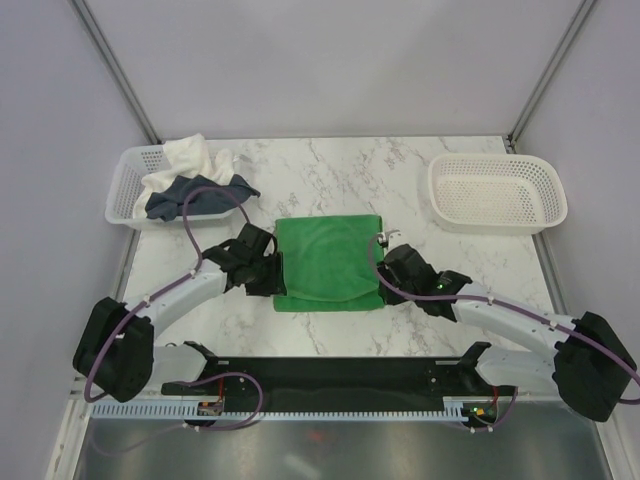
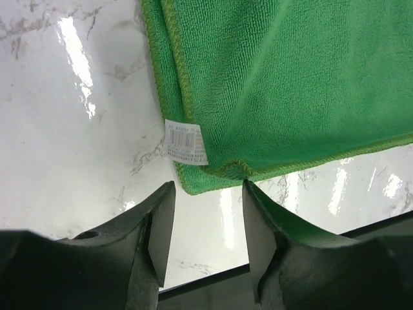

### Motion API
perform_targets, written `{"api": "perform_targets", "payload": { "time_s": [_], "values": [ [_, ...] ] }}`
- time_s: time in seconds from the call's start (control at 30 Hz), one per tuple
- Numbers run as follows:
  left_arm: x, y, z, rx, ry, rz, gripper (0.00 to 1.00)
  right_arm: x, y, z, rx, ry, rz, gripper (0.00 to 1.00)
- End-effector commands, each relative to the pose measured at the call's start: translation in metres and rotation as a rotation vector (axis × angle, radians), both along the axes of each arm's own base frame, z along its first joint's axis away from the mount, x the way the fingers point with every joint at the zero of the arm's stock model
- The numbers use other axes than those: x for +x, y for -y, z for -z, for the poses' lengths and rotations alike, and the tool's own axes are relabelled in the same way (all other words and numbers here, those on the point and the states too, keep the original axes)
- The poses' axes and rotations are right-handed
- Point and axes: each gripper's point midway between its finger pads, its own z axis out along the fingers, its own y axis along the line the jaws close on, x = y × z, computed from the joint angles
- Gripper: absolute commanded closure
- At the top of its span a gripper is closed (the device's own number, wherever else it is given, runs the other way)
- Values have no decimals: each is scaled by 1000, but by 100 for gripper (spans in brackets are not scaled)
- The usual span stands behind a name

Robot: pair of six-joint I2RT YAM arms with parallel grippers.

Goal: Fold and stack the towels
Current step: Fold the towel

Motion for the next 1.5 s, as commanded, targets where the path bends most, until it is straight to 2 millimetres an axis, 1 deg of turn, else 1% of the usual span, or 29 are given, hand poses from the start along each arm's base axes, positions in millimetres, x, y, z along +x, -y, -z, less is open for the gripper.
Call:
{"api": "perform_targets", "payload": {
  "time_s": [0.0,0.07,0.13,0.17,0.23,0.27,0.3,0.33,0.37,0.4,0.43,0.47,0.53,0.6,0.73,0.8,0.87,0.93,0.97,1.0,1.03,1.13,1.17,1.2,1.23,1.27,1.37,1.4,1.47],
  "values": [
    [5,-3,-20,-12,52,-56,46,-6,2,-16,37,-7,46,70],
    [8,-2,-35,-25,82,-61,44,-10,2,-26,63,-10,50,64],
    [13,1,-49,-44,111,-60,43,-15,2,-35,80,-31,61,62],
    [15,3,-55,-58,124,-63,43,-14,1,-45,100,-22,71,61],
    [15,4,-56,-66,119,-68,41,-14,3,-52,111,-28,108,61],
    [15,4,-53,-62,108,-74,41,-13,3,-55,117,-22,120,61],
    [15,3,-50,-55,100,-80,41,-8,5,-58,115,-7,146,61],
    [11,2,-41,-45,71,-86,41,-6,6,-57,114,-7,167,61],
    [12,4,-38,-54,68,-99,41,-4,6,-53,109,-20,200,61],
    [7,5,-31,-63,49,-96,41,0,8,-51,98,-18,230,61],
    [7,8,-28,-79,46,-96,41,1,7,-47,93,-24,239,61],
    [6,10,-25,-89,35,-100,41,2,6,-39,81,-47,258,62],
    [6,14,-20,-102,17,-93,43,4,5,-29,66,-65,274,62],
    [9,14,-17,-88,15,-96,44,4,5,-25,67,-69,286,62],
    [10,21,-15,-129,12,-94,51,6,15,-22,72,-47,365,64],
    [6,21,-10,-138,-6,-107,55,3,16,-20,111,-60,404,66],
    [2,19,-4,-127,-24,-107,55,-4,14,-18,155,-88,427,67],
    [-3,17,3,-114,-43,-108,55,-8,6,-19,235,-120,452,69],
    [-4,16,5,-110,-50,-109,55,-13,5,-17,265,-133,449,72],
    [-8,14,8,-105,-57,-109,55,-14,-2,-19,312,-141,437,75],
    [-9,13,10,-101,-62,-110,55,-14,-5,-22,356,-146,450,82],
    [-15,10,17,-89,-82,-111,55,-17,-15,-17,438,-165,435,90],
    [-15,9,18,-86,-85,-111,55,-21,-15,-8,453,-188,450,91],
    [-15,10,19,-92,-91,-131,58,-21,-20,-9,483,-189,443,93],
    [-4,28,10,-188,-64,-142,55,-23,-21,-6,495,-199,443,93],
    [-3,28,11,-188,-64,-147,55,-26,-20,3,496,-217,457,94],
    [-5,22,17,-164,-63,-164,55,-26,-20,12,499,-210,462,94],
    [-6,17,21,-141,-64,-178,55,-23,-21,11,511,-191,463,94],
    [-7,11,26,-115,-68,-204,56,-19,-12,15,496,-156,496,94]
  ]
}}
